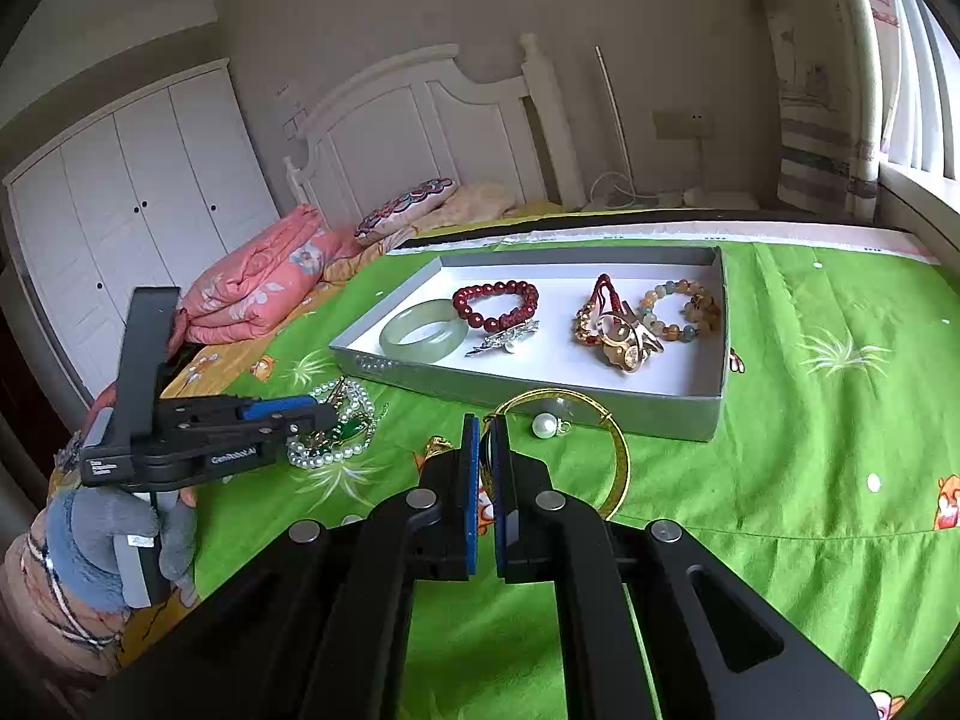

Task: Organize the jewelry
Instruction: 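Grasp the gold pendant on the pearl necklace with the left gripper while the right gripper grasps the gold bangle, then carry the gold pendant and gold bangle into the tray while both grippers open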

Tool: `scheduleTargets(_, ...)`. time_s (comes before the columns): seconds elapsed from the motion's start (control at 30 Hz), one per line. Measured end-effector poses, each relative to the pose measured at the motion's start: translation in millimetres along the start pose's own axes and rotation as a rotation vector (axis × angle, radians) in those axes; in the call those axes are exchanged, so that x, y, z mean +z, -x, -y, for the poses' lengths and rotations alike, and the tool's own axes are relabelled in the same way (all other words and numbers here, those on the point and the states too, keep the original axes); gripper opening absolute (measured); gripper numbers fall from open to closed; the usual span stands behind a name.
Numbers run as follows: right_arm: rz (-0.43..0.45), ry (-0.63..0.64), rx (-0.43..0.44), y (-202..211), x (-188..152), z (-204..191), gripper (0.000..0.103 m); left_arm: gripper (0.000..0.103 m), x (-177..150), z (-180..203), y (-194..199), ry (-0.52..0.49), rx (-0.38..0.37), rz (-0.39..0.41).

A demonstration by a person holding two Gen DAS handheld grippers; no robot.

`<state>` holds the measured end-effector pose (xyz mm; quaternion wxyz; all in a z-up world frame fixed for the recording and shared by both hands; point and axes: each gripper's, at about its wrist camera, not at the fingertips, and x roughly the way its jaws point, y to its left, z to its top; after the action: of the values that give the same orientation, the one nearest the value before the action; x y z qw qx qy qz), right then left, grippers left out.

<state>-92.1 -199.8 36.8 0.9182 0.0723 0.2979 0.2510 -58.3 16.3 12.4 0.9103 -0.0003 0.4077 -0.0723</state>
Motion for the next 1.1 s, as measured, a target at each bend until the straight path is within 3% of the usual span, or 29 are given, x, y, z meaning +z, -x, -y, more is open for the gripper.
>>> scheduleTargets(0.4, -0.002, 0.007, -0.003, 1, 0, -2, 0.006, 0.028, 8, 2, -11, 0.019, -0.052, -0.023)
scheduleTargets(0.47, -0.001, 0.004, -0.002, 1, 0, -2, 0.006, 0.017, 6, 2, -9, 0.020, -0.064, -0.009)
scheduleTargets(0.87, 0.045, -0.018, 0.009, 10, 1, 5, 0.006, 0.017, 10, 11, 30, 0.008, -0.056, 0.125)
scheduleTargets(1.1, 0.047, -0.028, 0.002, 10, 1, 7, 0.006, 0.017, 18, 22, 38, -0.021, -0.068, 0.150)
